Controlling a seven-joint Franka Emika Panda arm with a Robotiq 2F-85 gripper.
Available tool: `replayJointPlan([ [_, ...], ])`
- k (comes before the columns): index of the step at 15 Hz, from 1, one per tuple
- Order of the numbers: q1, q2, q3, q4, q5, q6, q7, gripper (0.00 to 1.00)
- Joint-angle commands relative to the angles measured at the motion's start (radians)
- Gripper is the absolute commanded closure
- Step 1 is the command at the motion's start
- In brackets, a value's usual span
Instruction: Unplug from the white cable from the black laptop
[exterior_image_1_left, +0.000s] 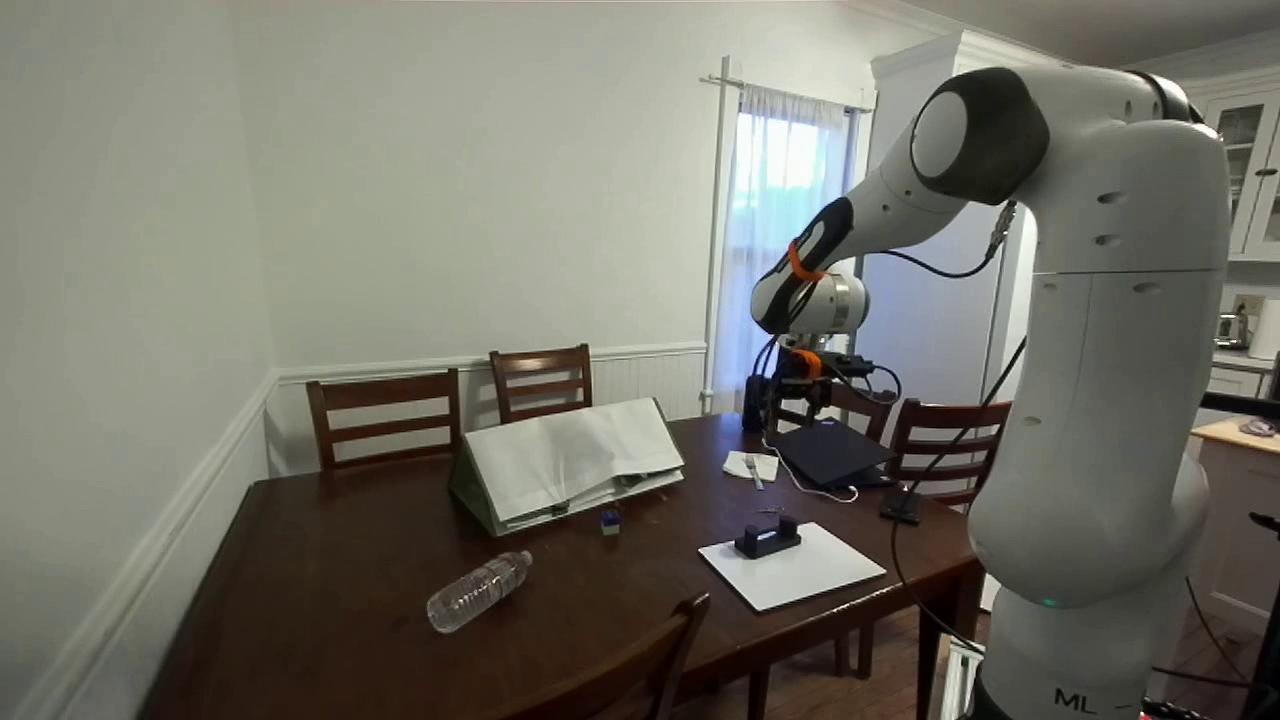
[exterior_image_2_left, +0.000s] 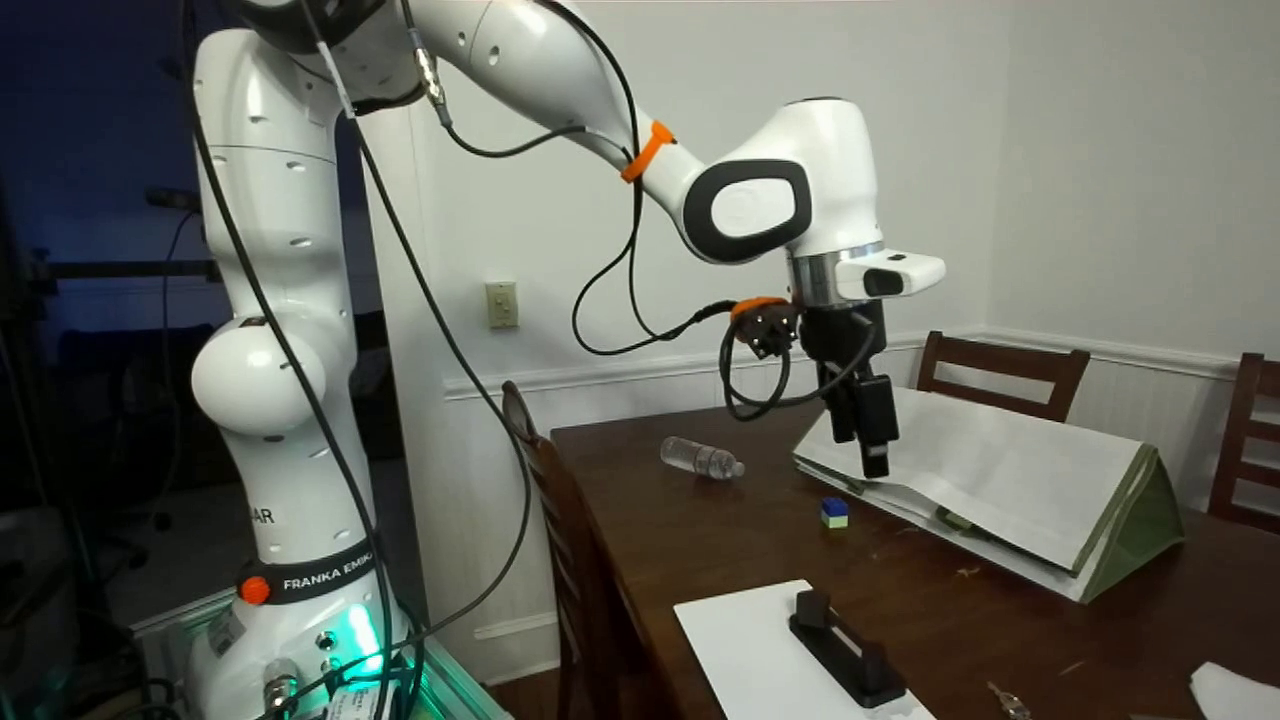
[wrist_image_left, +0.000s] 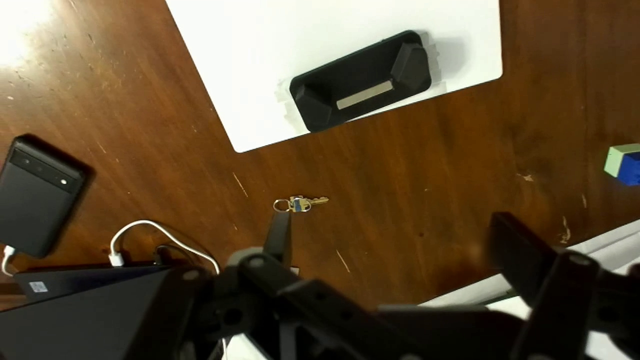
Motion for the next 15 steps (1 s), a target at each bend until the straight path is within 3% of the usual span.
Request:
replayJointPlan([
  [1,-0.074,0.125,-0.023,0.084,0.156,0.004,-0.177,0.0],
  [6,-0.243,0.346,0.015,0.272,0.324,-0.001,-0.387,0.0],
  [14,-0.552,0.692,0.216,0.692,0.282,0.028,-0.526,0.0],
  [15,-0.517,0.586,0.204,0.548,0.239,0.032,-0.477,0.0],
])
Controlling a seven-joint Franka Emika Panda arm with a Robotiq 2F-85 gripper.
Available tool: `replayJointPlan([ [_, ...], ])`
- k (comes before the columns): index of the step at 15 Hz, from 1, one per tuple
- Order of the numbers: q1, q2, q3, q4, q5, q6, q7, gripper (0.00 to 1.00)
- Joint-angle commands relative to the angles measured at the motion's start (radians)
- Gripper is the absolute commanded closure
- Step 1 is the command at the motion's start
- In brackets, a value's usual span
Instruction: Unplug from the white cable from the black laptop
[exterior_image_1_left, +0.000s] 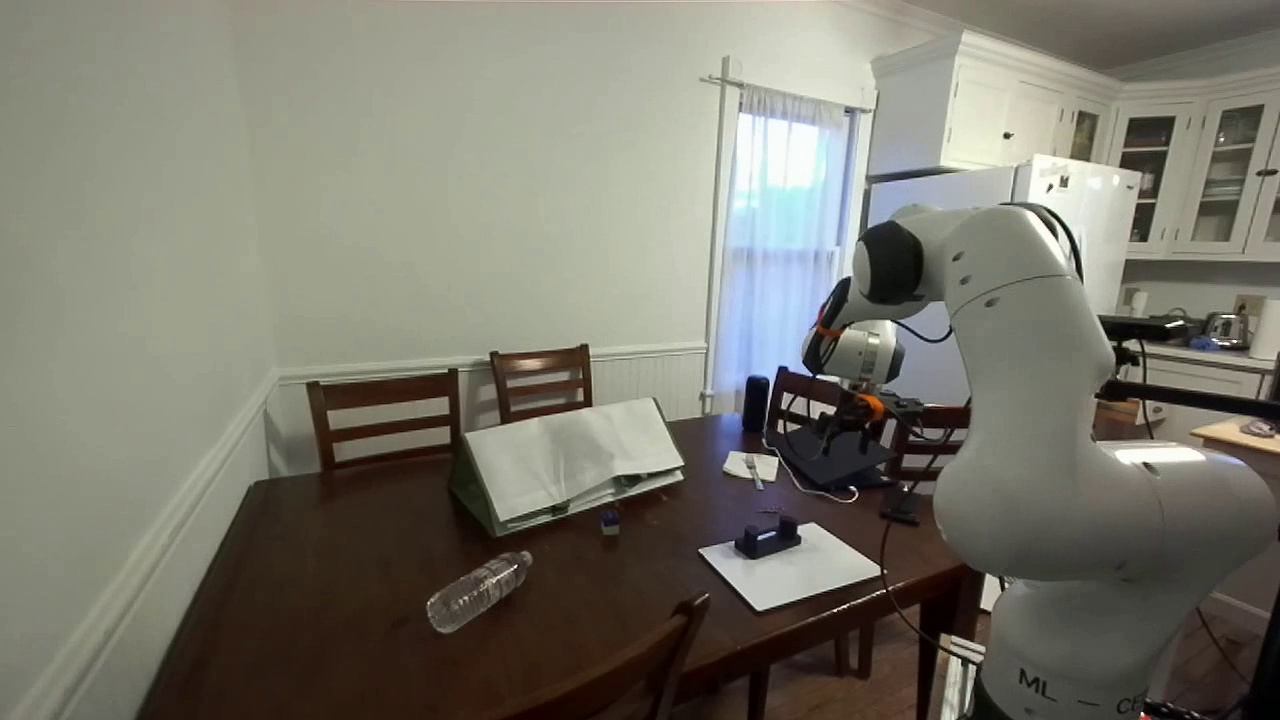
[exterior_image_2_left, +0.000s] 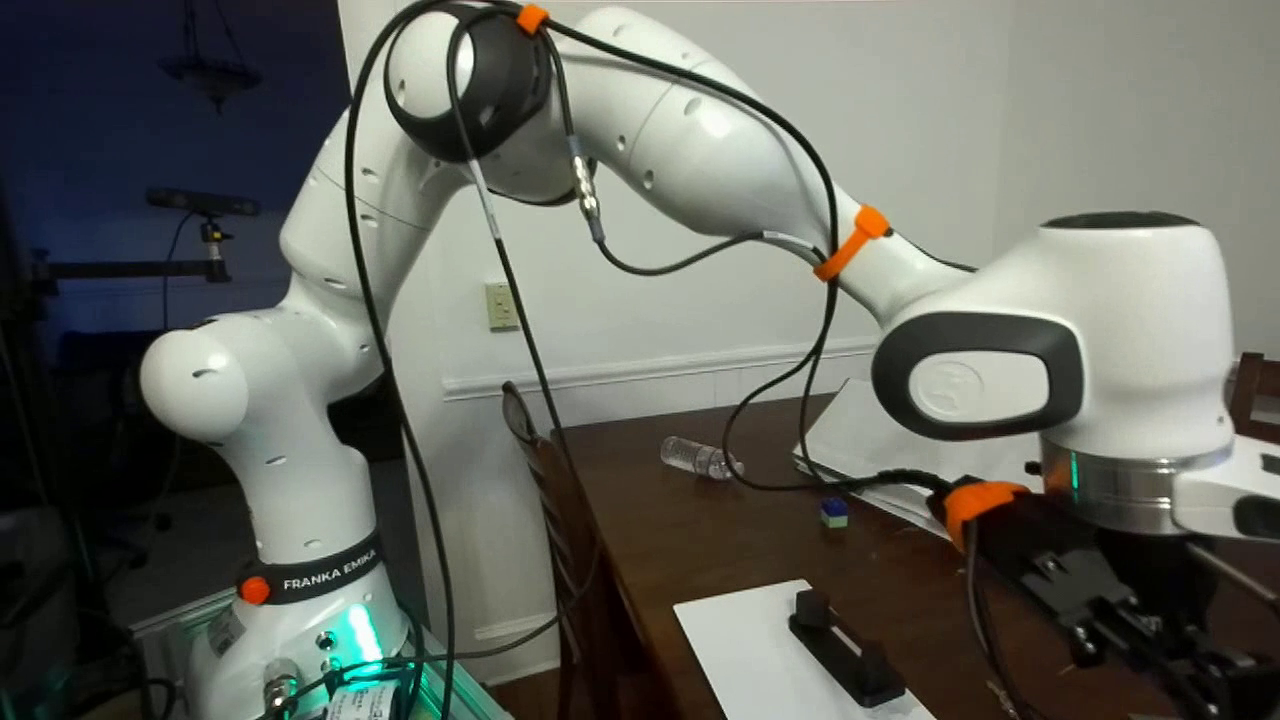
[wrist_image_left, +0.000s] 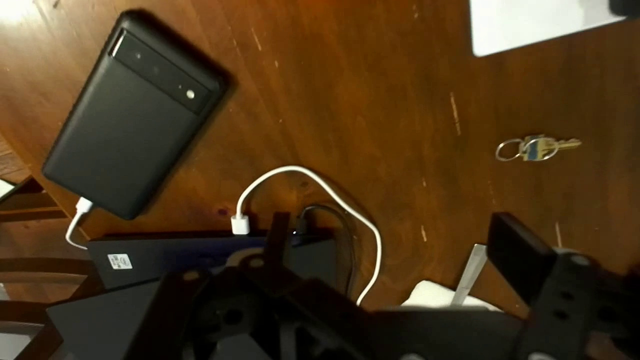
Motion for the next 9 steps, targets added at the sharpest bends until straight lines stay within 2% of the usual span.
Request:
replayJointPlan([
  [1,-0.066,0.031,0.066,0.047,-0.043,0.007,0.02,0.0],
  [3,-0.091,0.076,0.083,0.102,-0.046,0.007,0.016,0.0],
  [9,-0.092,0.115,0.086,0.149,-0.052,0.012,0.035,0.0],
])
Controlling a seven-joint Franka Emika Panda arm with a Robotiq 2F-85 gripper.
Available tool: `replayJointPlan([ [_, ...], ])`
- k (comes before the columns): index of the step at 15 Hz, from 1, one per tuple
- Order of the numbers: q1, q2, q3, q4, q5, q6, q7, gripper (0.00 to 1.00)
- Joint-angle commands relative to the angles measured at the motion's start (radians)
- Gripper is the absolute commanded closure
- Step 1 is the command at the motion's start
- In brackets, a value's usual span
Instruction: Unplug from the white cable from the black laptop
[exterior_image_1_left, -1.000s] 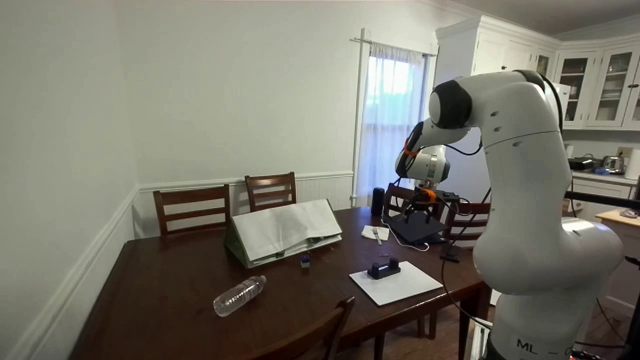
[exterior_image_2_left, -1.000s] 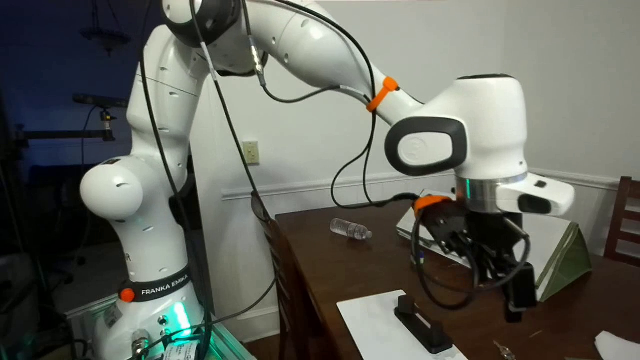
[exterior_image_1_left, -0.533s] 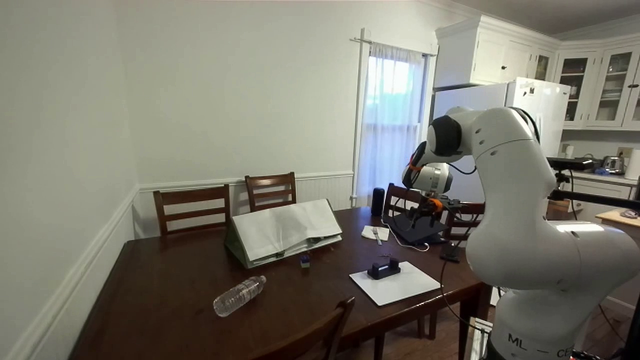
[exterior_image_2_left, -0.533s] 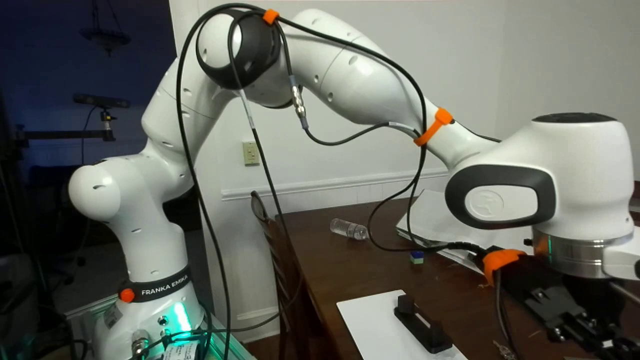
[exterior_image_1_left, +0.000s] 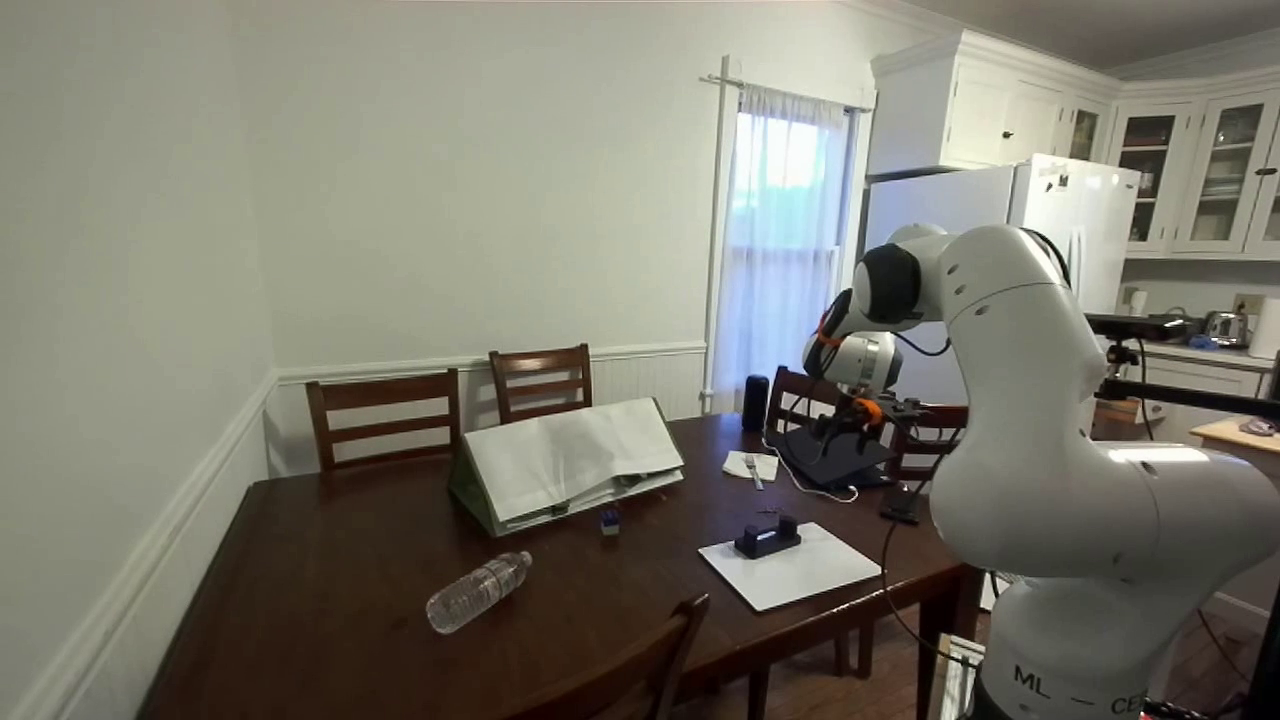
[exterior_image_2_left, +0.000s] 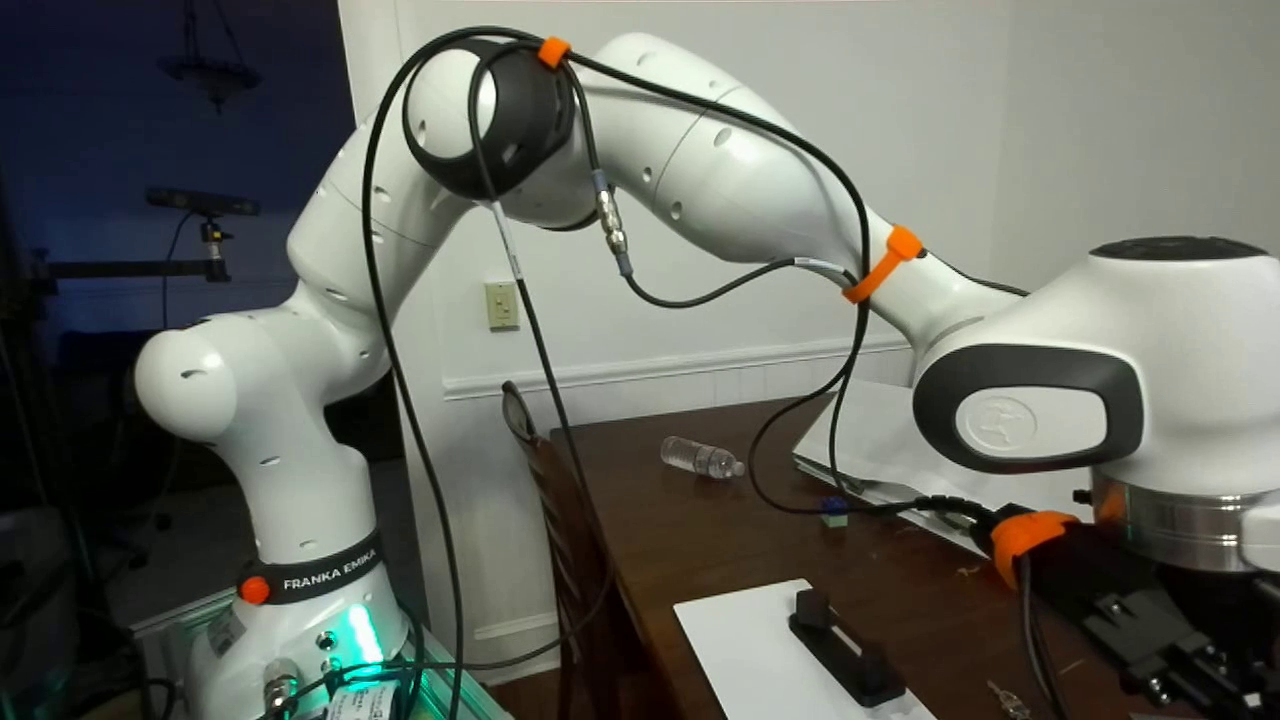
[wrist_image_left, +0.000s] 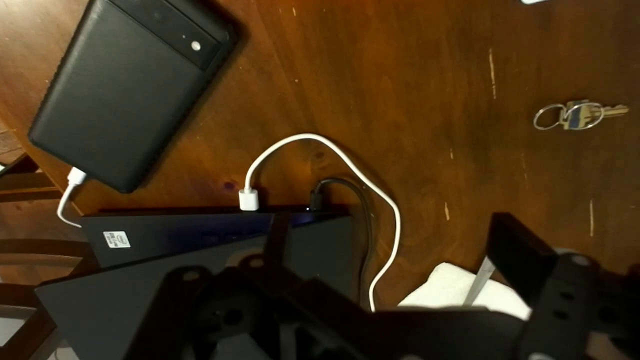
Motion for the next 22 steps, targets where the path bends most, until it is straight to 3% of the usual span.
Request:
replayJointPlan([
  [1,-0.034,0.043,0.035,0.043,-0.052,0.014,0.063,0.0],
  [9,-0.111,0.227,0.069,0.246,-0.087,0.014,0.08,0.0],
  [22,-0.207,0.514,0.127,0.665,-0.149,-0.105,0.13,0.0],
])
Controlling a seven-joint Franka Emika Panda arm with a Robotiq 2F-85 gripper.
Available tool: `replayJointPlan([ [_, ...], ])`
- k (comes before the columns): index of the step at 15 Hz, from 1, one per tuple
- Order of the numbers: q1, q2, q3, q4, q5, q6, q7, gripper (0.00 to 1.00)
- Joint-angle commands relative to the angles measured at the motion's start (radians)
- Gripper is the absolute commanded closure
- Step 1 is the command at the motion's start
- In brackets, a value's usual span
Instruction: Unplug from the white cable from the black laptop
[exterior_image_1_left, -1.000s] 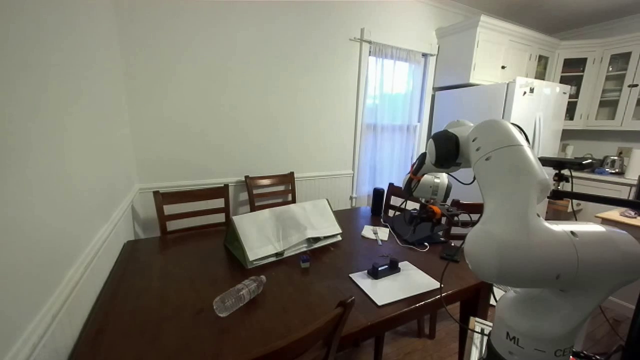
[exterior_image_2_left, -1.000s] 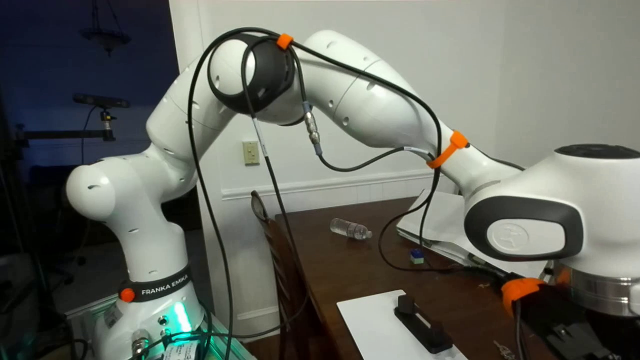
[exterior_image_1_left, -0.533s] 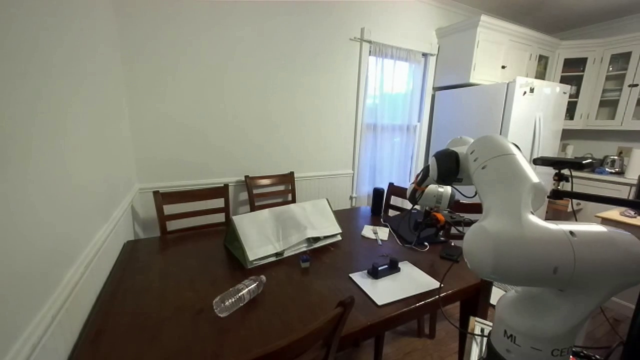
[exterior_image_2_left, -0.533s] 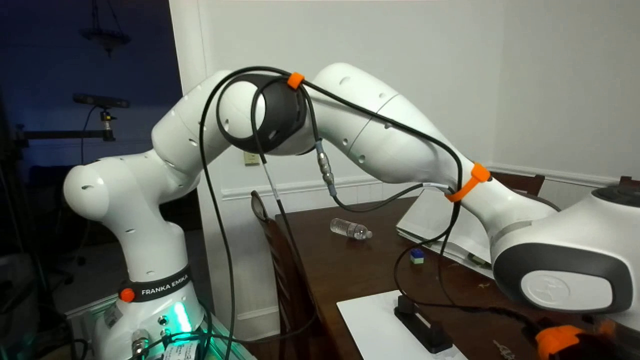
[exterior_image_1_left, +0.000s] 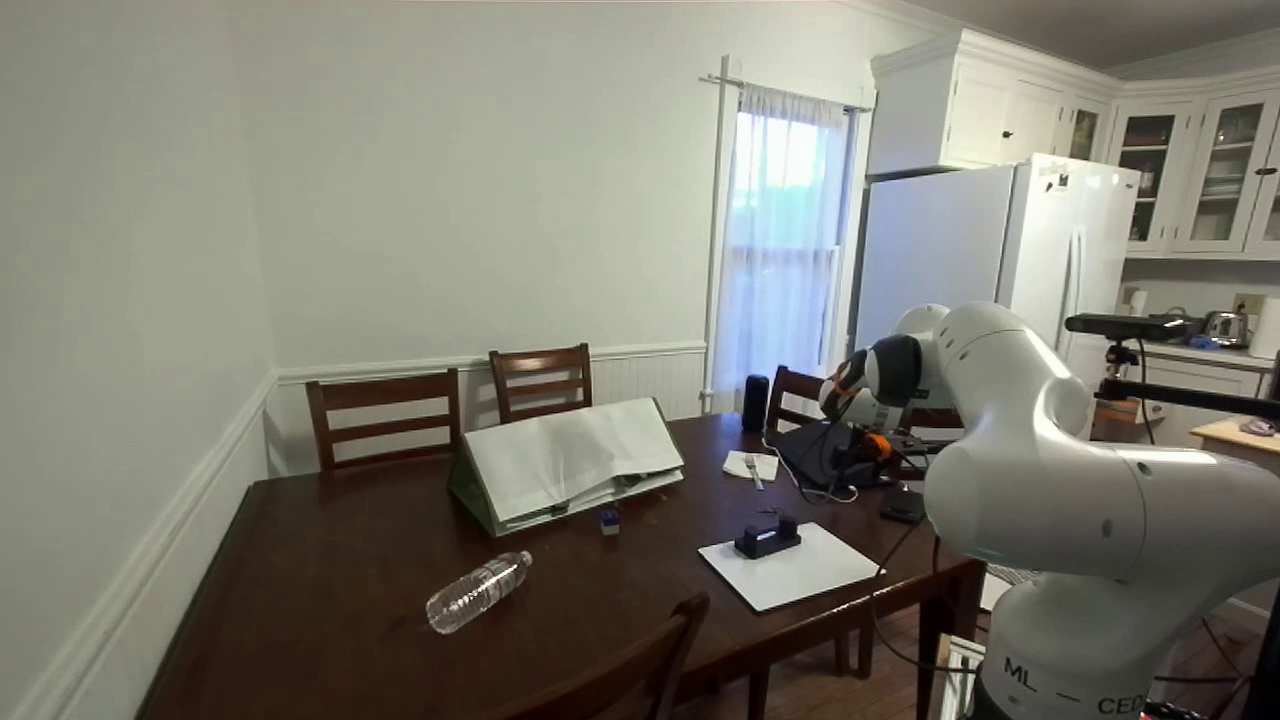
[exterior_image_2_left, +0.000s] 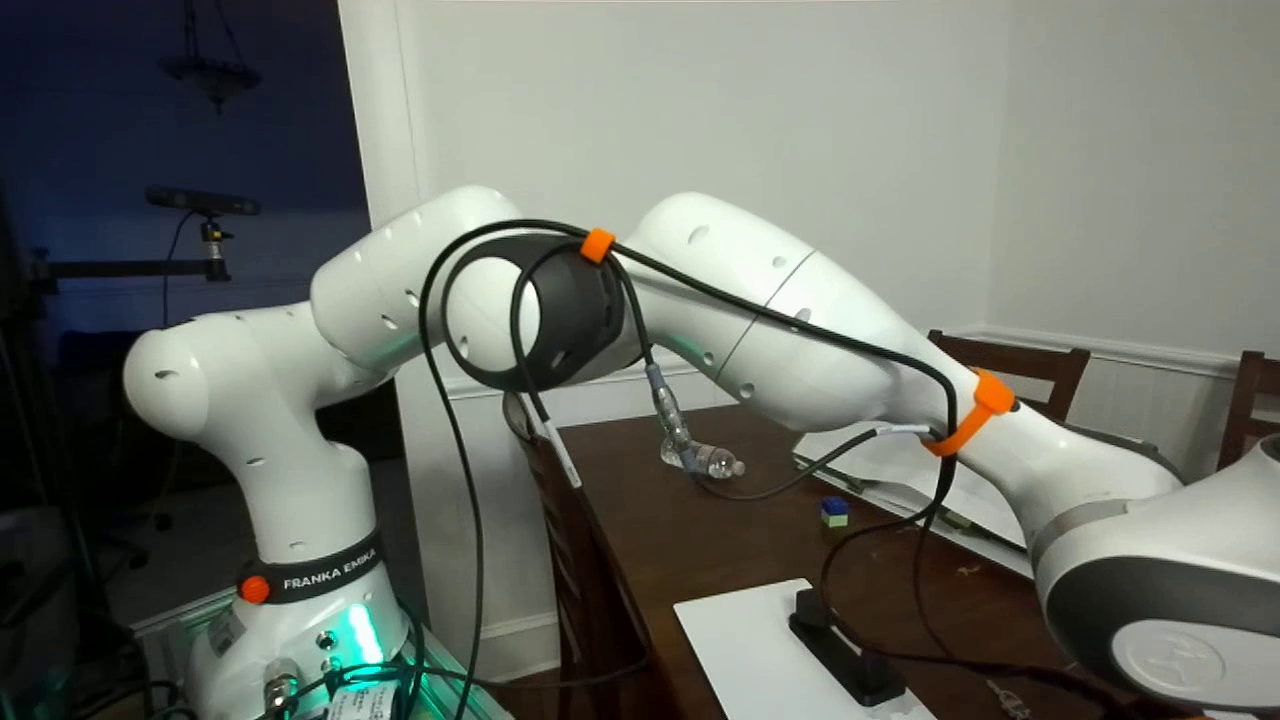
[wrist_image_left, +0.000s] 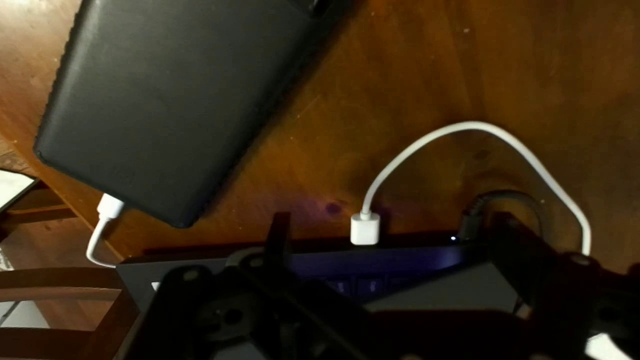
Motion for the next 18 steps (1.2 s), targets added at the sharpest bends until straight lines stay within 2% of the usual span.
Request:
replayJointPlan([
  [1,-0.034,0.103,0.031,0.164,-0.034,-0.058,0.038,0.0],
  [6,-0.049,0.178,0.051,0.273,-0.03,-0.089,0.056,0.14],
  [7,-0.05,0.19,0.054,0.292,-0.031,-0.095,0.059,0.2],
  [10,-0.054,0.224,0.062,0.347,-0.03,-0.109,0.065,0.25],
  [11,-0.044,0.225,0.041,0.346,0.0,-0.107,0.053,0.26],
  [12,-0.045,0.232,0.04,0.359,-0.001,-0.108,0.052,0.36],
  [14,-0.045,0.239,0.038,0.373,-0.002,-0.112,0.052,0.35],
  [15,-0.045,0.242,0.034,0.379,-0.003,-0.117,0.052,0.41],
  [16,-0.046,0.244,0.033,0.385,-0.003,-0.123,0.052,0.38],
  [18,-0.046,0.247,0.033,0.394,-0.003,-0.13,0.049,0.45],
])
